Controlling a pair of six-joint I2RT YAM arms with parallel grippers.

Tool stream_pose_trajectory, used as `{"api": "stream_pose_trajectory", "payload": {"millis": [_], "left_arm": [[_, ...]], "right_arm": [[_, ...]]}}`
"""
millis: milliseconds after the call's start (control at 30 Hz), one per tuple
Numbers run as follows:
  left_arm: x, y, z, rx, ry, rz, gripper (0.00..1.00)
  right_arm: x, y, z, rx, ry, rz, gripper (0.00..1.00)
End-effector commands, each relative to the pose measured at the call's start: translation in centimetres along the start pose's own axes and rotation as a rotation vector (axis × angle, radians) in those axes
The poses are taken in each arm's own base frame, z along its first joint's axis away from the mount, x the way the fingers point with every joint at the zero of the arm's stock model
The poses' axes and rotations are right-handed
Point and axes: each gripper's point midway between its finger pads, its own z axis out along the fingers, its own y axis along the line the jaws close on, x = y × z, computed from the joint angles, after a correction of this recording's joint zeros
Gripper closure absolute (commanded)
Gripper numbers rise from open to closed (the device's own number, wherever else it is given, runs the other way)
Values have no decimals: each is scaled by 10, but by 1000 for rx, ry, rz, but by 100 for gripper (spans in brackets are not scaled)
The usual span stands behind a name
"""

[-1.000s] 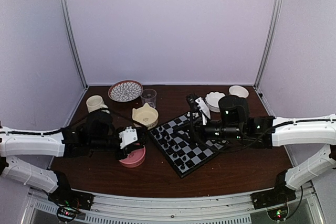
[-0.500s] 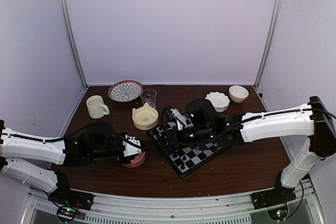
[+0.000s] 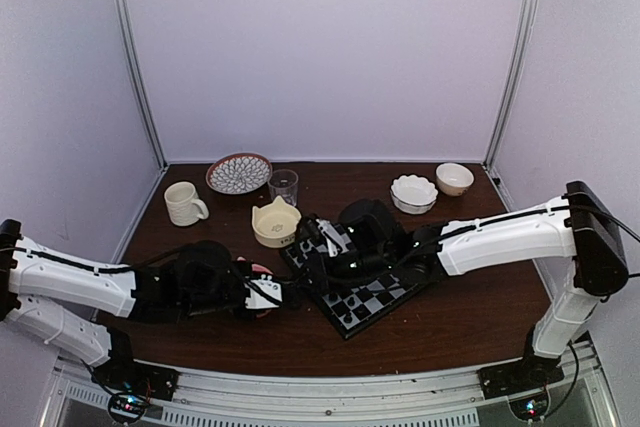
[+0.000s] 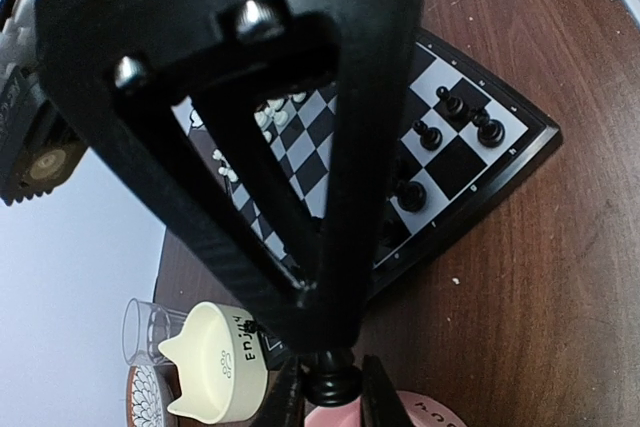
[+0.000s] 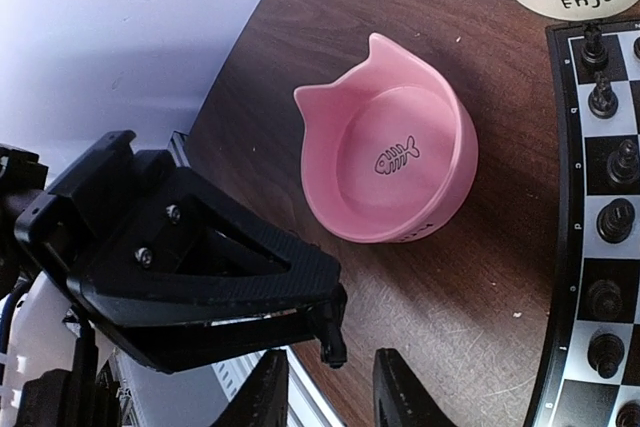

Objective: Set up the chess pieces on the board
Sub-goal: Pass from the left arm to the right

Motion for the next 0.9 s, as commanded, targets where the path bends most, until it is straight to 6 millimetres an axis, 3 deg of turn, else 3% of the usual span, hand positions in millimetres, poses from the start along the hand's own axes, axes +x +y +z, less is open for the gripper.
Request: {"api": "stream_pose_trajectory", "payload": {"millis": [0, 200, 333, 500, 700, 867], "left_arm": [[-19, 18, -2, -61, -45, 7, 84], [-21, 19, -6, -63, -57, 6, 84], [-21, 19, -5, -61, -58, 5, 82], [-23, 18, -5, -60, -71, -13, 60], [-30, 32, -18, -136, -142, -94, 48], [-21, 52, -23, -184, -131, -226, 45]], "right_arm": [[-13, 14, 5, -43, -29, 0, 69], [-14, 18, 9, -68, -25, 13, 81], [-12, 19, 9, -78, -23, 19, 100], [-16, 10, -6, 4, -30, -36, 100], [-15, -11, -37, 194, 36, -191, 100], [4, -35, -46, 314, 176, -300, 100]]}}
